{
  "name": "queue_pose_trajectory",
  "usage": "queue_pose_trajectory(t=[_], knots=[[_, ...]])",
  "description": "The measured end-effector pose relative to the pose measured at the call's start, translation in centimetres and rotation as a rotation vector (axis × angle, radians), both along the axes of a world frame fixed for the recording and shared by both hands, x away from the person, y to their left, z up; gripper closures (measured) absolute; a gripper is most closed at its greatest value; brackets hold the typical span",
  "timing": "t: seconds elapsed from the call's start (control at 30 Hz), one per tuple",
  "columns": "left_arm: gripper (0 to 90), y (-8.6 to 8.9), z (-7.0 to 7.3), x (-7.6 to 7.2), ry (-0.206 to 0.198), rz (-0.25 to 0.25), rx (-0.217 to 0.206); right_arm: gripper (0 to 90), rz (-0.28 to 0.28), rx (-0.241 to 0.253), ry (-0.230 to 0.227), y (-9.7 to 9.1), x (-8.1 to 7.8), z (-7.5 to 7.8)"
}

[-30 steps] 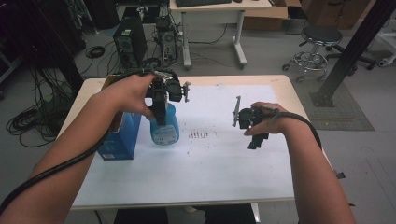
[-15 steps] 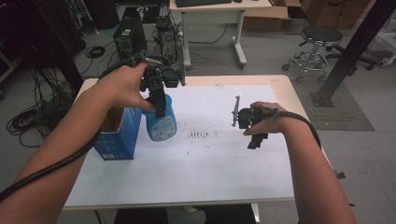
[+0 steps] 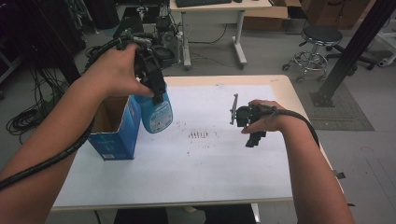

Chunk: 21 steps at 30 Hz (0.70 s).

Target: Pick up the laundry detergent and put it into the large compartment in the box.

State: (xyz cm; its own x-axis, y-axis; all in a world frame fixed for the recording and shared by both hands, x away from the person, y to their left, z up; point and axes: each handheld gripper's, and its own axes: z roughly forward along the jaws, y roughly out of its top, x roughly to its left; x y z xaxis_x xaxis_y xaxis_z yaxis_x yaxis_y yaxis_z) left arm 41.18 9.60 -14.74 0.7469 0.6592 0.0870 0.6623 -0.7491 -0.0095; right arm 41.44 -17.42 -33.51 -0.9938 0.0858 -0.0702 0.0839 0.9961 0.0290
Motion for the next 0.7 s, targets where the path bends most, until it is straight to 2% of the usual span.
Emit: queue_pose_trajectory(t=[0.17, 0.2, 0.37, 0.47, 0.57, 0.7], knots=[[37.8, 0.5, 1.0, 0.2, -0.009, 0.081, -0.007, 6.9, 0.007, 0.003, -0.004, 0.2, 0.0, 0.1], [37.8, 0.7, 1.2, 0.3, -0.010, 0.082, -0.008, 6.9, 0.006, 0.003, -0.006, 0.2, 0.0, 0.1], [37.8, 1.7, 2.6, 0.4, -0.035, 0.177, -0.046, 6.9, 0.011, 0.002, -0.008, 0.3, 0.0, 0.2], [37.8, 2.2, 3.4, 0.4, -0.034, 0.213, -0.058, 6.9, 0.014, 0.002, -0.008, 0.3, 0.0, 0.1], [37.8, 3.0, 4.1, 0.5, -0.016, 0.251, -0.071, 6.9, 0.011, 0.002, -0.005, 0.4, 0.1, 0.1], [37.8, 3.9, 5.0, 0.6, -0.015, 0.307, -0.064, 6.9, 0.013, 0.005, -0.006, 0.7, 0.1, 0.3]])
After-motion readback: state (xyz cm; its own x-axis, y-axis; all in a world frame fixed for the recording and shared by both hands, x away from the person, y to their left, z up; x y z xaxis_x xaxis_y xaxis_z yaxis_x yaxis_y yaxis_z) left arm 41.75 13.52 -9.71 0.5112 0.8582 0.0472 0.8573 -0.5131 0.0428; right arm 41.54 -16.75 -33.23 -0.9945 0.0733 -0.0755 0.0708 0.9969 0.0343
